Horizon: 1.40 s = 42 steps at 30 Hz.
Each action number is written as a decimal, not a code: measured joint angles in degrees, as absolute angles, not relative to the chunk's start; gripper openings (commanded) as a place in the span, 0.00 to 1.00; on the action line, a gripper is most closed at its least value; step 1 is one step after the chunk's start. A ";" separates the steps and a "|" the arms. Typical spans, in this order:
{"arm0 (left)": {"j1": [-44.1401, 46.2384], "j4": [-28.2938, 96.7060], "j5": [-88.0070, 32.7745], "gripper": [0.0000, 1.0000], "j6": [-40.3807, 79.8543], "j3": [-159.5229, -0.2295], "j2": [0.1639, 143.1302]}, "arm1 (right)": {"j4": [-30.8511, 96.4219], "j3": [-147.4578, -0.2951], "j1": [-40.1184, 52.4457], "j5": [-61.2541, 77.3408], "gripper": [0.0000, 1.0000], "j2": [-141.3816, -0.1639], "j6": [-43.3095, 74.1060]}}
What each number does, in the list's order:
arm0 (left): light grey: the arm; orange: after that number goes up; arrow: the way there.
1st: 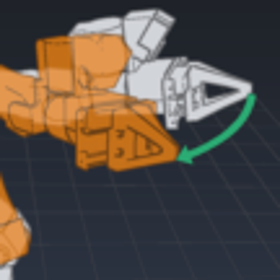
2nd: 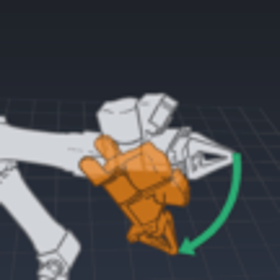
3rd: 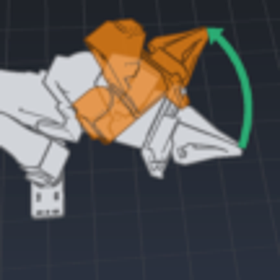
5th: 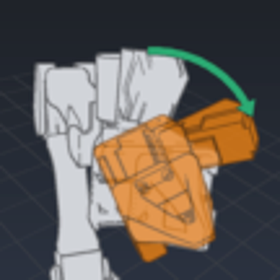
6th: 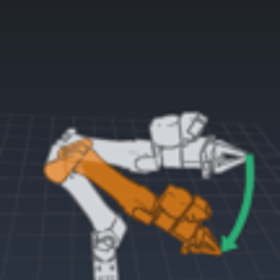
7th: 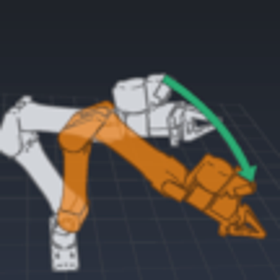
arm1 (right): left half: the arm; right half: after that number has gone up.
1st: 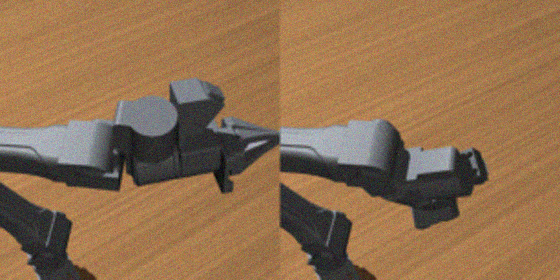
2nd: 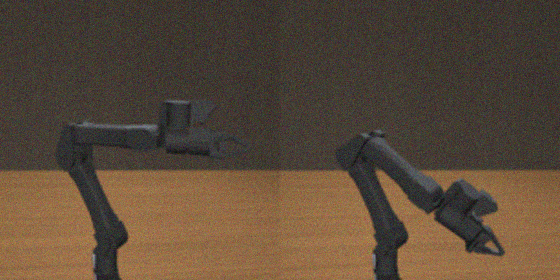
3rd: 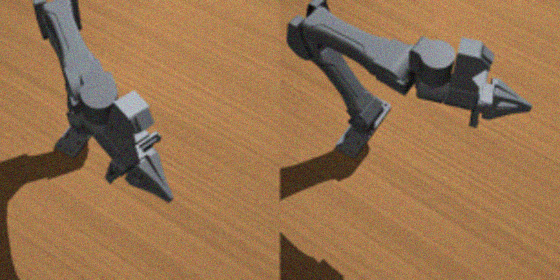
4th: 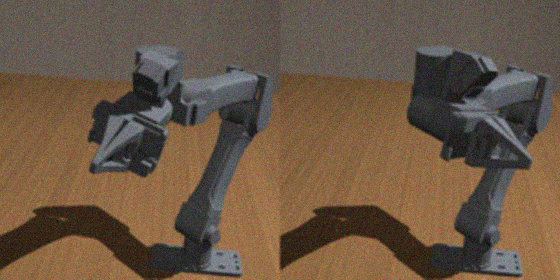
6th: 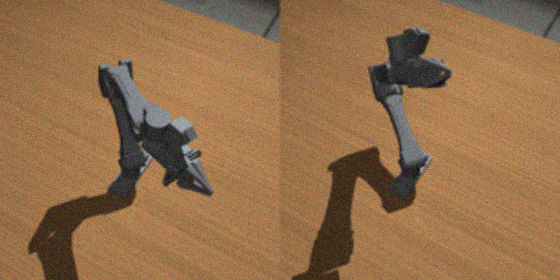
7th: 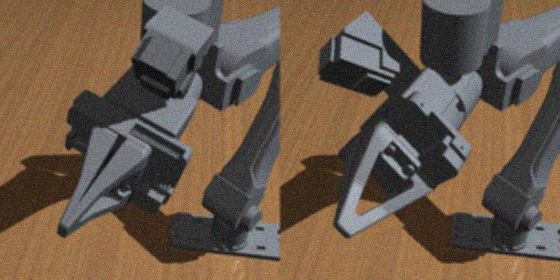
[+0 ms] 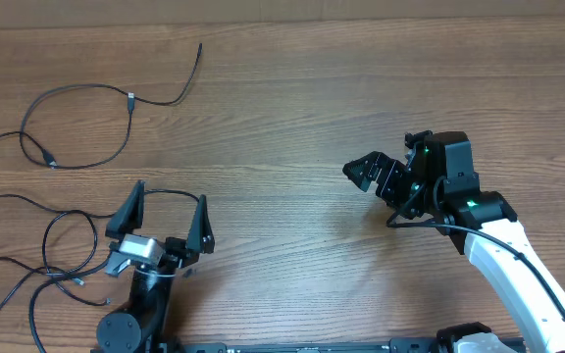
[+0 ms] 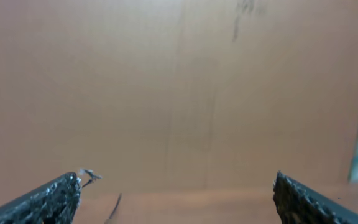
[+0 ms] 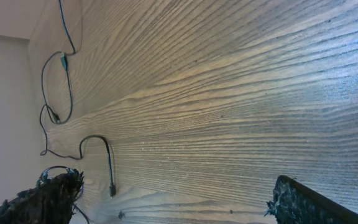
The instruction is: Untangle cables
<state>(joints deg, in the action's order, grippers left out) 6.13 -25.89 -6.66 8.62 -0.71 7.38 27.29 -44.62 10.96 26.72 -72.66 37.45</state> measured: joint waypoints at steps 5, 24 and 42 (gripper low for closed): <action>5.85 -14.44 -6.63 1.00 8.40 -0.49 3.75 | 27.31 -44.62 10.96 26.74 1.00 -72.66 37.47; 5.85 4.10 -4.08 1.00 3.18 -0.49 0.84 | 27.29 -44.62 10.96 26.74 1.00 -72.66 37.47; 5.85 4.08 -4.05 0.99 2.74 -0.49 0.84 | 27.29 -44.62 10.96 26.74 1.00 -72.66 37.45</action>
